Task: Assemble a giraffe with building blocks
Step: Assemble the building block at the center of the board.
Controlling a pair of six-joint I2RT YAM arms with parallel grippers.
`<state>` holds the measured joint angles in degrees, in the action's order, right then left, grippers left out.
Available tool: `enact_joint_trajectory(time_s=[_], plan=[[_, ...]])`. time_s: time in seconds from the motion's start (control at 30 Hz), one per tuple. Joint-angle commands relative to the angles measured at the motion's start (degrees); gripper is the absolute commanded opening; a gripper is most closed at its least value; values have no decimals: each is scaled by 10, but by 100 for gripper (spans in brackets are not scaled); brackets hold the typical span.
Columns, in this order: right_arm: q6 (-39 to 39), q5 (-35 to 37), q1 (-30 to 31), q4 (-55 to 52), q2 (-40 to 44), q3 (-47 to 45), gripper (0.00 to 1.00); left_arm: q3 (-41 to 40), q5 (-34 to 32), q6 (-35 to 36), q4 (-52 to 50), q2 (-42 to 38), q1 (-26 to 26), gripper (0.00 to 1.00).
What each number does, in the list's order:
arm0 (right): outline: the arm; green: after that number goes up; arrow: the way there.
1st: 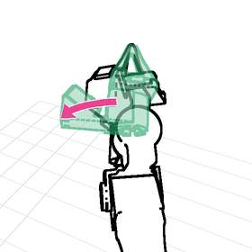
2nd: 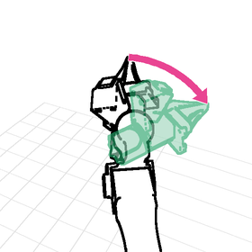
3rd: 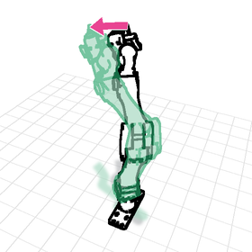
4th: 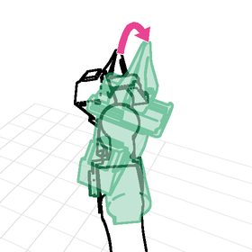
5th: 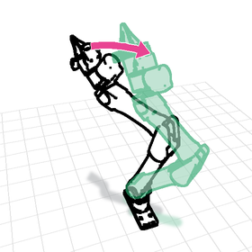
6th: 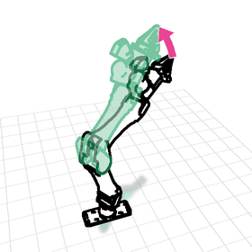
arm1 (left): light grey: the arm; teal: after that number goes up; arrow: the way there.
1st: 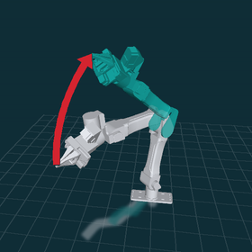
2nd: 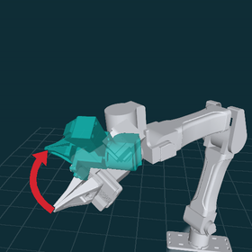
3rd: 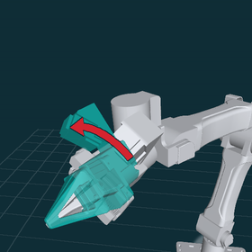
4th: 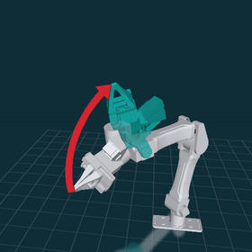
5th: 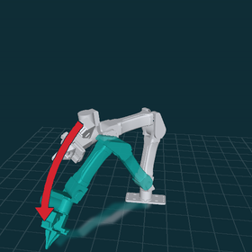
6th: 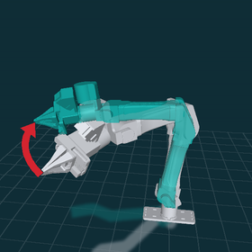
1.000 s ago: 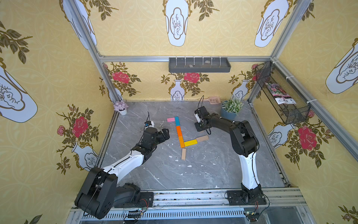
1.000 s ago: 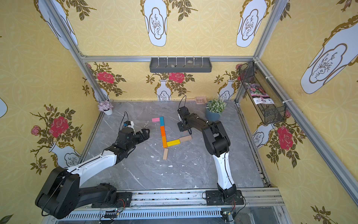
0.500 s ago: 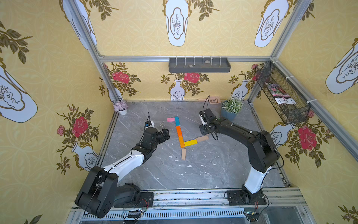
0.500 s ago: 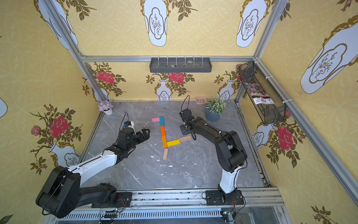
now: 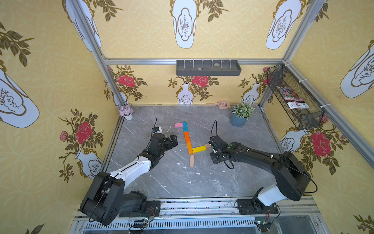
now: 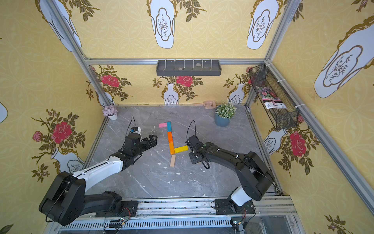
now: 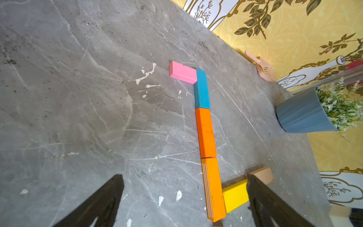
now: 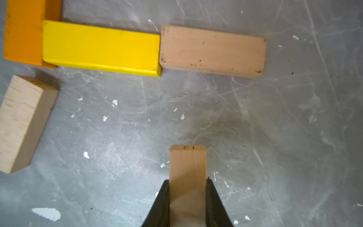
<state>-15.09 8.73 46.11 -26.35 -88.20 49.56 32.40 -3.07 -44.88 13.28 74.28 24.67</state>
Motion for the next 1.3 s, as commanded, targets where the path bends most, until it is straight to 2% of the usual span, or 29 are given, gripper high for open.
enact_joint_trajectory(time_s=[0.0,0.27,0.43,0.93,1.0,1.13,1.27], plan=[[13,-3,-12,37,-7,-9,22,0,1,3,19,2,-1,99],[57,-71,-79,61,-23,9,22,-1,-1,5,20,0,-1,99],[82,-97,-93,55,-62,35,22,-1,0,5,20,0,-1,99],[99,-73,-102,28,-102,56,24,0,4,6,22,2,-1,99],[97,-67,-103,29,-99,55,29,0,4,6,23,2,-1,99],[88,-39,-100,29,-83,53,52,0,5,6,23,2,-1,99],[59,-15,-91,25,-26,43,63,0,4,7,22,2,-1,99]])
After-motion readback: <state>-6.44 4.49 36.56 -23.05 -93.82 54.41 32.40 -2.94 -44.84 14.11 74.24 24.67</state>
